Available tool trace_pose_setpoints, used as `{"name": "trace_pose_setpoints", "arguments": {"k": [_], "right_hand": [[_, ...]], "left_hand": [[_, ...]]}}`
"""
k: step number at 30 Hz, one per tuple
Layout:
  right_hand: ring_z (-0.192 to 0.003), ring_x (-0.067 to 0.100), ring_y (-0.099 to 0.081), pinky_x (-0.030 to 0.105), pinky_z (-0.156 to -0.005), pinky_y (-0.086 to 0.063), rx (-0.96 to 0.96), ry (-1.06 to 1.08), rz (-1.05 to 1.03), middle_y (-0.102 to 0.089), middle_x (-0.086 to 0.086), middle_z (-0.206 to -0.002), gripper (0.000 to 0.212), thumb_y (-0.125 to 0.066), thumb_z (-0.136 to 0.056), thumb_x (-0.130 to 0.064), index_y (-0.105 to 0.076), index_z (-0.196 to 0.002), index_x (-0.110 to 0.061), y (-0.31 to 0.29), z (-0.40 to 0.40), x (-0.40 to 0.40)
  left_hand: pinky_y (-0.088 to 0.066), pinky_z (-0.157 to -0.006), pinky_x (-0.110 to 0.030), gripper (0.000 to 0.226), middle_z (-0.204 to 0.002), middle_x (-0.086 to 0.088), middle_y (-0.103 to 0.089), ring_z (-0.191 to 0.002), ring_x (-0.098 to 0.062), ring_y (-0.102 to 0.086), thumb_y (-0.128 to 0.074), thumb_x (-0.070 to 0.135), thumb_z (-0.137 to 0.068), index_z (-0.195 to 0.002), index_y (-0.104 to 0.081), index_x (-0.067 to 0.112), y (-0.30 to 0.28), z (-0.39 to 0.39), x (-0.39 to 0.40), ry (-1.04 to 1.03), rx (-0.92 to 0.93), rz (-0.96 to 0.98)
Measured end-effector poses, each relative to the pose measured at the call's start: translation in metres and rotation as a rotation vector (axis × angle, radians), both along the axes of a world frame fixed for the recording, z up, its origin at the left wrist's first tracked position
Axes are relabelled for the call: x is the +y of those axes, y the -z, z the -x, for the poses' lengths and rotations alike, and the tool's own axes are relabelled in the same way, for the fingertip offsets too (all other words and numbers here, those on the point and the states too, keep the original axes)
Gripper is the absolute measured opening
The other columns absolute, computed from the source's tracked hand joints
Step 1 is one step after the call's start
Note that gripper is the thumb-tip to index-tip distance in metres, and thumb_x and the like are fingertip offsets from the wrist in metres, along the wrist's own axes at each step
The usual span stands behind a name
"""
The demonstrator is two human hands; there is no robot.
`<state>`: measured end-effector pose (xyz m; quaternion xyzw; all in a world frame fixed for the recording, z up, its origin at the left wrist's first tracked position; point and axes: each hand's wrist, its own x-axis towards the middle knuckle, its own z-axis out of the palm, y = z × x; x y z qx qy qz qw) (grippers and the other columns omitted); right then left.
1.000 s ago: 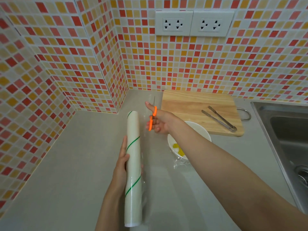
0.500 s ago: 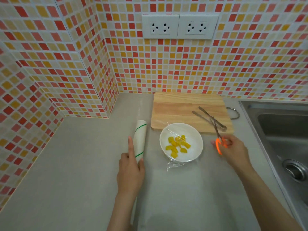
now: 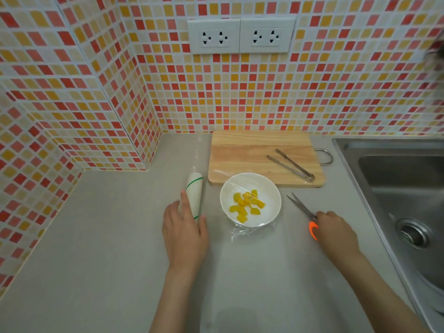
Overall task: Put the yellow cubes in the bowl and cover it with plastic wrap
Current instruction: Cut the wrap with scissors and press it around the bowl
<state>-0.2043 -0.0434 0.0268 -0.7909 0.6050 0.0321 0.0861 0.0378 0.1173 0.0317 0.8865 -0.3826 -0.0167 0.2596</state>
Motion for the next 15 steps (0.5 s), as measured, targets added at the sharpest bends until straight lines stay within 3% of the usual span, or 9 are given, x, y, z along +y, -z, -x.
{"name": "trace_pose_setpoints", "arguments": {"k": [2, 4, 6, 9, 11, 13, 15], "right_hand": [[-0.092, 0.034, -0.058, 0.031, -0.062, -0.036, 0.070, -0.040, 0.001, -0.057, 0.015, -0.099, 0.018, -0.043, -0.090, -0.011, -0.058, -0.094, -0.001, -0.001, -0.002, -0.001], [-0.093, 0.033, -0.059, 0.030, -0.064, -0.037, 0.105, -0.061, -0.018, -0.058, 0.014, -0.101, 0.019, -0.043, -0.090, -0.010, -0.059, -0.094, -0.001, -0.002, -0.004, -0.002], [-0.093, 0.033, -0.059, 0.029, -0.065, -0.038, 0.119, -0.070, -0.045, -0.057, 0.014, -0.102, 0.020, -0.043, -0.090, -0.011, -0.060, -0.095, -0.001, -0.005, -0.004, -0.004], [-0.101, 0.034, -0.058, 0.033, -0.073, -0.045, 0.036, -0.089, -0.031, -0.055, 0.015, -0.109, 0.024, -0.049, -0.090, -0.020, -0.058, -0.103, -0.002, -0.012, -0.008, -0.009], [-0.118, 0.032, -0.051, 0.036, -0.092, -0.045, -0.190, -0.153, -0.041, -0.051, 0.013, -0.127, 0.042, -0.053, -0.091, -0.028, -0.050, -0.125, -0.005, -0.016, -0.017, -0.015], [-0.133, 0.023, -0.041, 0.031, -0.105, -0.033, -0.570, -0.170, -0.181, -0.043, 0.006, -0.144, 0.056, -0.054, -0.091, -0.031, -0.037, -0.140, -0.009, -0.025, -0.034, -0.014], [-0.137, 0.012, -0.034, 0.024, -0.107, -0.028, -0.868, -0.103, -0.418, -0.037, -0.005, -0.147, 0.060, -0.053, -0.092, -0.034, -0.031, -0.145, -0.015, -0.029, -0.053, -0.009]], "left_hand": [[-0.029, -0.108, -0.031, 0.065, -0.144, -0.014, -0.035, -0.134, -0.028, -0.029, -0.046, 0.030, -0.093, -0.149, -0.014, 0.018, -0.008, 0.010, -0.008, 0.127, 0.064, 0.232], [-0.019, -0.109, -0.019, 0.063, -0.151, -0.002, -0.025, -0.141, -0.016, -0.021, -0.040, 0.037, -0.095, -0.149, -0.008, 0.029, -0.011, 0.020, -0.019, 0.185, 0.253, 0.359], [-0.022, -0.112, -0.025, 0.062, -0.152, 0.002, -0.025, -0.141, -0.012, -0.024, -0.038, 0.040, -0.096, -0.149, -0.006, 0.032, -0.009, 0.027, -0.031, 0.141, 0.500, 0.405], [-0.027, -0.100, -0.023, 0.062, -0.137, 0.013, -0.040, -0.131, -0.007, -0.036, -0.038, 0.039, -0.096, -0.149, -0.006, 0.033, -0.002, 0.030, -0.043, 0.014, 0.799, 0.402], [-0.027, -0.099, -0.022, 0.062, -0.120, 0.031, -0.048, -0.123, -0.002, -0.042, -0.036, 0.043, -0.096, -0.149, -0.006, 0.033, 0.005, 0.030, -0.048, -0.036, 0.927, 0.399], [-0.031, -0.109, -0.031, 0.062, -0.132, 0.016, -0.053, -0.128, -0.009, -0.046, -0.035, 0.047, -0.094, -0.149, -0.008, 0.034, 0.013, 0.029, -0.052, -0.068, 1.017, 0.395], [-0.028, -0.115, -0.042, 0.064, -0.148, 0.000, -0.041, -0.134, -0.018, -0.042, -0.034, 0.051, -0.092, -0.148, -0.011, 0.034, 0.014, 0.028, -0.056, -0.103, 1.086, 0.361]]}}
